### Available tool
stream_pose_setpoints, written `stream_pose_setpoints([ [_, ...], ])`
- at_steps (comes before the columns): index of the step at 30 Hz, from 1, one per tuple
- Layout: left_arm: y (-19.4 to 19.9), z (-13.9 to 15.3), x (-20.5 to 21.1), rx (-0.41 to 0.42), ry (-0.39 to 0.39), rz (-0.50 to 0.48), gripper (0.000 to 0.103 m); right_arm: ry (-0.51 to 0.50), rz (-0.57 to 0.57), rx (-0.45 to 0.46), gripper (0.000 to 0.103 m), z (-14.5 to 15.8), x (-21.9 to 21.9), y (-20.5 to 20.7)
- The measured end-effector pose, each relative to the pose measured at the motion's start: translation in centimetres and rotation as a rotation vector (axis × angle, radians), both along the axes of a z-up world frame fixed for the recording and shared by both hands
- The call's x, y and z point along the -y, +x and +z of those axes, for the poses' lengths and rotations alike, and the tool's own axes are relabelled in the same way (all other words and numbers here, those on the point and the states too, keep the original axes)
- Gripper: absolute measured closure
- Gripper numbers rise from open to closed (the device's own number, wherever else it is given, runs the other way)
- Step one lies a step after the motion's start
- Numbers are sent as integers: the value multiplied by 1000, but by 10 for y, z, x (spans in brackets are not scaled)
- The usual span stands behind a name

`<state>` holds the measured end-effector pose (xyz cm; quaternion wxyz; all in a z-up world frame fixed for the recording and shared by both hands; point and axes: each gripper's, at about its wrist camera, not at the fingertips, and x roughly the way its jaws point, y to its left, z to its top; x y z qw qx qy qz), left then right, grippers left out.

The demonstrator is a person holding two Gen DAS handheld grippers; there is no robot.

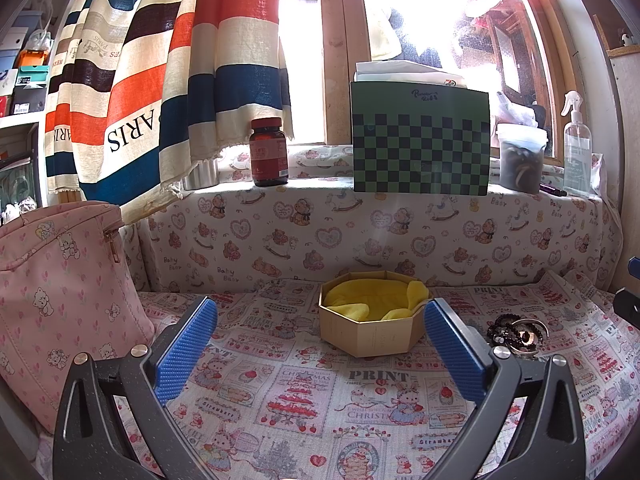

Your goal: Organize jewelry

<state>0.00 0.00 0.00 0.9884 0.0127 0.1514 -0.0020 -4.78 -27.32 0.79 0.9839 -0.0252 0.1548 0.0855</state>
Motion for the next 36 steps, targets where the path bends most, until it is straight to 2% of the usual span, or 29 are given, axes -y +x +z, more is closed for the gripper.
stream_pose_setpoints([
  [36, -3, 2, 2, 10, -1, -20, 0, 0, -8, -3, 0, -1, -1, 0],
])
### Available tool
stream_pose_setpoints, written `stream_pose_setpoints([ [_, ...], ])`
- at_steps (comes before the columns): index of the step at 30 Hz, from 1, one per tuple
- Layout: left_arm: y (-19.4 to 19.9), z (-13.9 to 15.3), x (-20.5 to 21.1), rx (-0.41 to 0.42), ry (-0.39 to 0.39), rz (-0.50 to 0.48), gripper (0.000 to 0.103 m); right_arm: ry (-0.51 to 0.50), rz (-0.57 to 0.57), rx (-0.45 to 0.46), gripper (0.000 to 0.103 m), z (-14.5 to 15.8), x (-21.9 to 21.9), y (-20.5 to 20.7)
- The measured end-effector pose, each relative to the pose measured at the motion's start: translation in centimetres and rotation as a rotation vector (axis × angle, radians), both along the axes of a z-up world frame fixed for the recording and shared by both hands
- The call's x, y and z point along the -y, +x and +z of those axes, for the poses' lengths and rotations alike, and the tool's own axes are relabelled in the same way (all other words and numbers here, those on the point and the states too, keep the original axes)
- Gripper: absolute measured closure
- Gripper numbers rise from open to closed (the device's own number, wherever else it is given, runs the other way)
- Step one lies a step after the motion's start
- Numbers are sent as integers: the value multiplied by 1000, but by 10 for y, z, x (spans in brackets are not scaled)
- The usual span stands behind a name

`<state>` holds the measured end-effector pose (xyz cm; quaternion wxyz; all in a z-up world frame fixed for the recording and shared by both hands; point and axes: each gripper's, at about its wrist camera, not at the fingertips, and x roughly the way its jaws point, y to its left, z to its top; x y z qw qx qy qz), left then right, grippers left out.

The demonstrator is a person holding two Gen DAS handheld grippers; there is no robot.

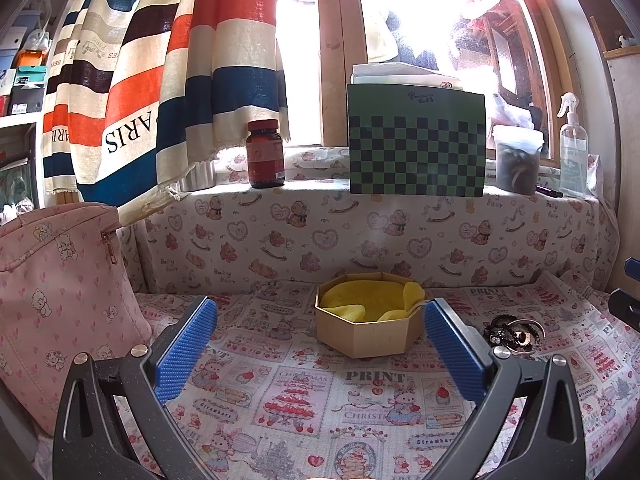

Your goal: Organize jewelry

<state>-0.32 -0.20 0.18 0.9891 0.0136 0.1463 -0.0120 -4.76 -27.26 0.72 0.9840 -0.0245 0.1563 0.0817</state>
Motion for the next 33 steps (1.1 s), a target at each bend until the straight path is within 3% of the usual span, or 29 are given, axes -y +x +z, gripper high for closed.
stream_pose_setpoints([
  [10, 0, 1, -1, 1, -27, -60, 0, 10, -52, 15, 0, 1, 6, -3],
  [15, -1, 1, 5, -4, -4, -69, 0, 14, -80, 9, 0, 1, 7, -2],
  [22, 4, -1, 7, -35, 1, -98, 0, 114, -117, -56, 0, 5, 35, 11],
  [27, 8, -2, 29, -98, 102, -101, 1, 184, -144, -93, 0, 6, 57, 17],
  [30, 18, 1, 42, -213, 73, -160, 1, 214, -153, -121, 0, 5, 65, 22],
  [33, 34, 3, 61, -354, 20, -202, 9, 234, -162, -152, 2, 4, 73, 27],
])
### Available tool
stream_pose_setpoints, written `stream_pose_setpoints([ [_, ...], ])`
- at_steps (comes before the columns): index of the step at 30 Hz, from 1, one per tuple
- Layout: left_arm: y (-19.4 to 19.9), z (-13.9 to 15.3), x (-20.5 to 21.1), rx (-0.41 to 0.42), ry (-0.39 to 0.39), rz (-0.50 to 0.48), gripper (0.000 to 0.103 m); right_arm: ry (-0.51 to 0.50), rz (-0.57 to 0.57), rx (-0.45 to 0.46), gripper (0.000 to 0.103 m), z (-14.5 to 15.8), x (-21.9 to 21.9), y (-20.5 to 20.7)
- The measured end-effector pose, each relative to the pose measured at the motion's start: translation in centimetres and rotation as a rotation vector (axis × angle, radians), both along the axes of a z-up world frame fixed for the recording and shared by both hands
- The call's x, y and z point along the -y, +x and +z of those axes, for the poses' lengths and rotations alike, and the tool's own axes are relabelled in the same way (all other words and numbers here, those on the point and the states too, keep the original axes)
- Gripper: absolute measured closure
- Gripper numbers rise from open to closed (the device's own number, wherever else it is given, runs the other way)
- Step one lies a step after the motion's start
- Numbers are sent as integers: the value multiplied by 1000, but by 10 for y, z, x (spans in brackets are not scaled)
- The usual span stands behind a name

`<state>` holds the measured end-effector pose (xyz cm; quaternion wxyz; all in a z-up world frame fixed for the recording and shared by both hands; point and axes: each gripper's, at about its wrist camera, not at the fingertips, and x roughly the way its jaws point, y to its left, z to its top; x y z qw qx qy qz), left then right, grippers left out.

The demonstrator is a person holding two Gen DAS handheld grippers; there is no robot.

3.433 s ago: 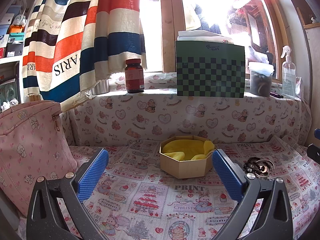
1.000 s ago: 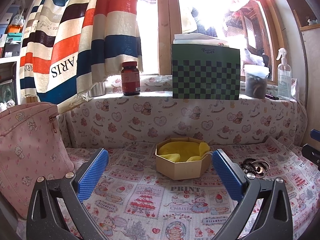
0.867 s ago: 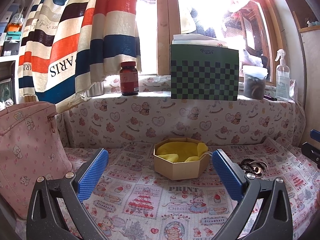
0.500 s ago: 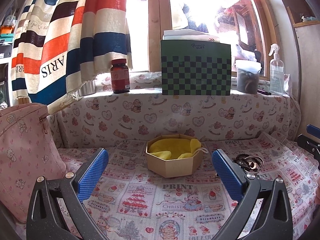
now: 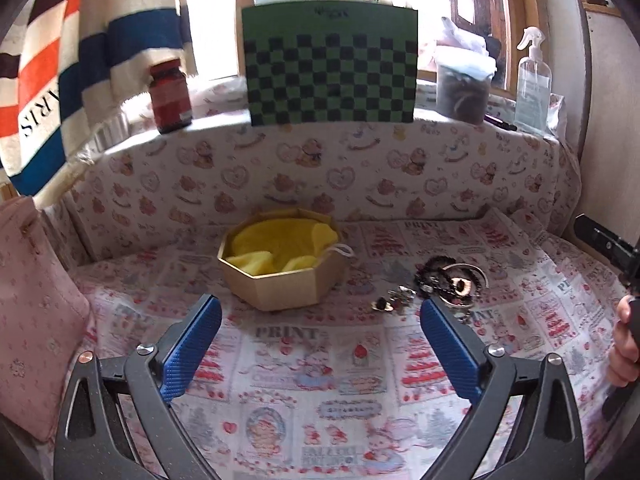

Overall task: Organize jewelry
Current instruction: 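Move the left tool to the jewelry pile and grasp a small silver earring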

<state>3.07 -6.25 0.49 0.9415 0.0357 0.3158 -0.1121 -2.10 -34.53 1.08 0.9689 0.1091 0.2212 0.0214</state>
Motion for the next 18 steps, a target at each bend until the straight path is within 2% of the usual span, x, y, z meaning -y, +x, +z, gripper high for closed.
stream_pose_setpoints([
  [5, 16, -1, 35, -84, 27, -1, 22, 60, -23, -53, 5, -5, 16, 8],
  [8, 28, -4, 47, -173, -14, -32, 31, 111, -45, -89, 7, -9, 27, 12],
  [10, 39, -8, 52, -249, -35, -30, 42, 118, -63, -100, 8, -10, 31, 13],
  [12, 49, -12, 58, -312, -43, -21, 50, 105, -77, -94, 8, -9, 31, 12],
  [14, 58, -17, 61, -357, -55, -11, 57, 101, -77, -92, 8, -7, 30, 11],
  [16, 67, -22, 64, -407, -69, -2, 69, 104, -72, -94, 8, -7, 29, 11],
  [18, 75, -27, 65, -445, -96, -1, 75, 98, -73, -95, 8, -6, 28, 11],
])
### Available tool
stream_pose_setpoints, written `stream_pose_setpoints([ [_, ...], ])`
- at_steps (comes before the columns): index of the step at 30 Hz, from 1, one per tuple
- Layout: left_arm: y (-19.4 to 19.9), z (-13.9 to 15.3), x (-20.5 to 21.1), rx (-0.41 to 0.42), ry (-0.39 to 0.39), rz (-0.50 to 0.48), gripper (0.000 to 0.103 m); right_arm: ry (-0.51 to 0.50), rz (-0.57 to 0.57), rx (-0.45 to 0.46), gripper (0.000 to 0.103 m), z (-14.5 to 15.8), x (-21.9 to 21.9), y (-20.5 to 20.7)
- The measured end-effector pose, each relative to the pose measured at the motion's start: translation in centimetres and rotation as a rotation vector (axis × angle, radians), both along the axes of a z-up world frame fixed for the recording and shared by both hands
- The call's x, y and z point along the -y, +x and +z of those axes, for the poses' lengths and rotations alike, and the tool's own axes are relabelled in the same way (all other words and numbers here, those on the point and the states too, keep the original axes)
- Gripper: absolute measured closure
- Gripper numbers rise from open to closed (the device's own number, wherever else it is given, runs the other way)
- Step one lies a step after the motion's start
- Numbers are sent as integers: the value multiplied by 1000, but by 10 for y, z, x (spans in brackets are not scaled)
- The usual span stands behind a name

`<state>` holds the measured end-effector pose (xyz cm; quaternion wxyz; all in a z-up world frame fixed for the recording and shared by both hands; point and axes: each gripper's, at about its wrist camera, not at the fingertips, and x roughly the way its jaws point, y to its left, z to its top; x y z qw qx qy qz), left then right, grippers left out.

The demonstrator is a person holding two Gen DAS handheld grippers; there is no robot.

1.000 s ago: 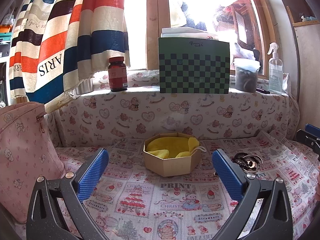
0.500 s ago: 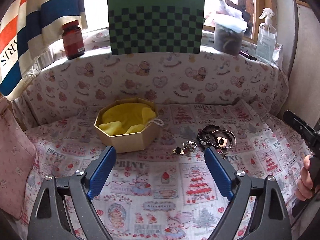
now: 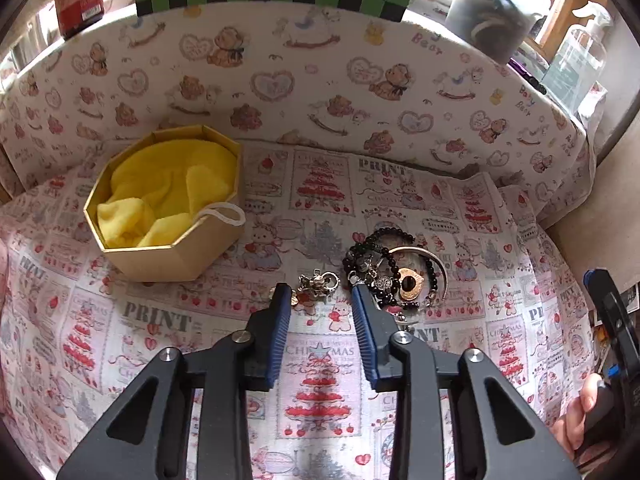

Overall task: Organize jewelry
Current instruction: 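Move the left tool to the jewelry pile and grasp a small silver earring, then carry the earring toward the yellow-lined box with left while right grasps a small dark earring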

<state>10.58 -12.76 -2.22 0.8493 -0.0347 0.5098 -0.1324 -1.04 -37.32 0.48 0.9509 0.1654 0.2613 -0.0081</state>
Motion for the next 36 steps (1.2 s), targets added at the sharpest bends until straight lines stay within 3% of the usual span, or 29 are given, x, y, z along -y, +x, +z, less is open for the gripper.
stream_pose_setpoints([
  [9, 17, -18, 8, -19, 53, 25, 84, -50, 31, 11, 8, 3, -14, -6],
  [10, 20, -20, 8, -28, 52, 32, 88, -48, 38, 7, 8, 3, -15, -5],
  [17, 17, -15, 4, -28, 26, 24, 90, -60, 34, -14, 8, -1, -16, -2],
  [25, -7, 19, -38, 76, -67, 25, 90, -81, 25, -35, 8, -5, -15, 2],
  [31, -32, 32, -61, 281, -144, 7, 90, -134, 66, -38, 8, -5, -26, 4],
  [36, -31, 37, -74, 302, -150, 30, 90, -118, 139, -77, 9, -3, -32, 14],
])
